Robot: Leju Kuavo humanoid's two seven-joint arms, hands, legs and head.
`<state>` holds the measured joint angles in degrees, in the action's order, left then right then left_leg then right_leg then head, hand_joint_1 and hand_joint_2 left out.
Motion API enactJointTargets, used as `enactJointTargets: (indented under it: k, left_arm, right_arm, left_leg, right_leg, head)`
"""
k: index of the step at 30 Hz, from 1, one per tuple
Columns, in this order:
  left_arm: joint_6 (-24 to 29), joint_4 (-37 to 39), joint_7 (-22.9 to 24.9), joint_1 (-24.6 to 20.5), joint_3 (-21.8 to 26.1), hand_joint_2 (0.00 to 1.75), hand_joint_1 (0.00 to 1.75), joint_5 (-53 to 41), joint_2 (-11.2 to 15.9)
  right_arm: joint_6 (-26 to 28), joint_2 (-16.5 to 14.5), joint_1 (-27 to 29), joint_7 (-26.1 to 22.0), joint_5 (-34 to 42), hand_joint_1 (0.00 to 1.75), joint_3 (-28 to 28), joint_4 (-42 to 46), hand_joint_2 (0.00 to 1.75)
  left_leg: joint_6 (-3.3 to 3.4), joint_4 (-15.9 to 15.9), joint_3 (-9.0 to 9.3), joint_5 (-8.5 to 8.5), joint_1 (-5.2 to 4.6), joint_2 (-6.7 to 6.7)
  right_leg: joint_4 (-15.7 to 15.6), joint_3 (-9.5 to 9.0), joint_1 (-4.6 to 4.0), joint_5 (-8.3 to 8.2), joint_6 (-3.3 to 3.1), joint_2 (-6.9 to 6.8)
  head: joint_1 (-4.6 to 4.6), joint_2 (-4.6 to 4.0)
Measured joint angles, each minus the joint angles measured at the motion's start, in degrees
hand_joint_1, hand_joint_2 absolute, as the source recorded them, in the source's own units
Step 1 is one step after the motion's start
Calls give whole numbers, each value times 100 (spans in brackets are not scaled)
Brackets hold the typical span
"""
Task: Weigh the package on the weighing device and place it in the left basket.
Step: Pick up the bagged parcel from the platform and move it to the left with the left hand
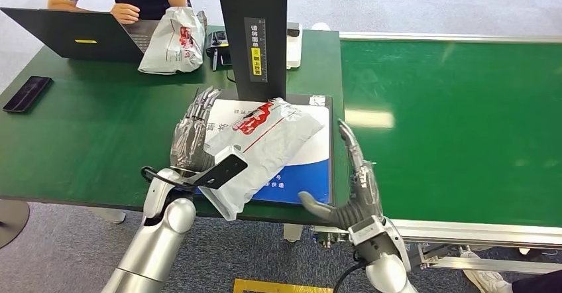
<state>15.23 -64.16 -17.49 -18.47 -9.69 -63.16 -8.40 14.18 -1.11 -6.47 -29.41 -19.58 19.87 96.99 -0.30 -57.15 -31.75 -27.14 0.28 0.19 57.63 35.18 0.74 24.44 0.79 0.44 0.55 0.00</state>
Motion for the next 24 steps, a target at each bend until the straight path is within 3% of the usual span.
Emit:
enactJointTargets:
  k: [7,17,24]
  left_arm:
    - [-185,3,20,11,-220,175,0,-19,92]
    - [-344,3,81,10,-353,175,0,-55,185]
    - [-1086,269,295,-177,-585,175,0,-284,370]
  right_arm:
    - [876,-165,360,-235,-44,0,-365,477,175]
    - [1175,-240,486,-341,-57,0,-494,648,175]
    - [1391,-251,420,-480,33,0,-499,592,175]
  left_leg:
    - [0,0,2,0,0,0]
    - [0,0,2,0,0,0]
    - [0,0,1,1,0,0]
  right_leg:
    - [0,-1,0,-1,0,0]
    - [0,-1,0,-1,0,0]
    - [0,-1,0,-1,0,0]
  head:
    - [1,0]
    - [0,0]
    - [1,0]
